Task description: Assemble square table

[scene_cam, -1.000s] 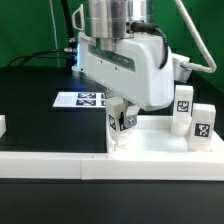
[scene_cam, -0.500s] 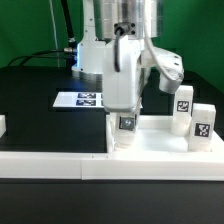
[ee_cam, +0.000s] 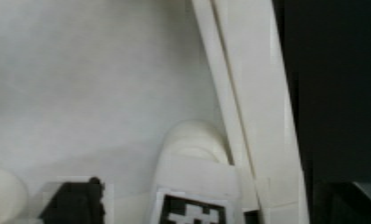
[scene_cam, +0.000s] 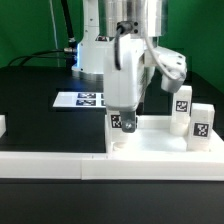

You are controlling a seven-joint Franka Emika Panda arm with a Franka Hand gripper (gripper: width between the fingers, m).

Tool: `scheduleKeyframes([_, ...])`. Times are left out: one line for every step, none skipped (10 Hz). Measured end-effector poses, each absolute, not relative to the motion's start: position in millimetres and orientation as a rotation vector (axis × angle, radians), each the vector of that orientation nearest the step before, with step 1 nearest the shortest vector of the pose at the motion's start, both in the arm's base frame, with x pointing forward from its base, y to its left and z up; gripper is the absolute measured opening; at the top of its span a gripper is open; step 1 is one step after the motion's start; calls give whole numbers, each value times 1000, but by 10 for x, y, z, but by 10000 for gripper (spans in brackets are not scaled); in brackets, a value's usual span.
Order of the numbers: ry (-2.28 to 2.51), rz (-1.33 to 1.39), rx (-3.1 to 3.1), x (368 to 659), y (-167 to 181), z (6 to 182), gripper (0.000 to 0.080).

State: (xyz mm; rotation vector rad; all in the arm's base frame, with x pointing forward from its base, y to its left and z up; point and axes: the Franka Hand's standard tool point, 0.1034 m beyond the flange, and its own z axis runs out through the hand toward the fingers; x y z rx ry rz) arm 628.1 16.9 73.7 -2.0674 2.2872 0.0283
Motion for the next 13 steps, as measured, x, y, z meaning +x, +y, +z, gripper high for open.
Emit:
scheduleKeyframes([2169,23,-2193,6274,169,732,637])
scheduleKeyframes([2137,21,-2226,6273,161,725,637])
scheduleKeyframes([2037,17,-2318,6273,155,724,648])
scheduleKeyframes([1962,14,-2382,6272,154,722,648])
scheduleKeyframes([1905,12,-2429,6271,151,721,649])
scheduleKeyframes([1770,-3,-2528,6274,142,726,649])
scheduleKeyframes([1576,-45,-2655,6233,129,733,649])
scheduleKeyframes([1446,-57,-2737,6167,106,718,649])
scheduleKeyframes([1322,-70,-2804,6168,80,712,649])
scheduleKeyframes([1175,-82,-2868,6198,48,734,649])
scheduleKeyframes([1079,-96,-2903,6243,7,768,649])
scheduleKeyframes([1050,-106,-2912,6272,-22,791,649])
scheduleKeyframes([1064,-103,-2908,6265,-16,777,649])
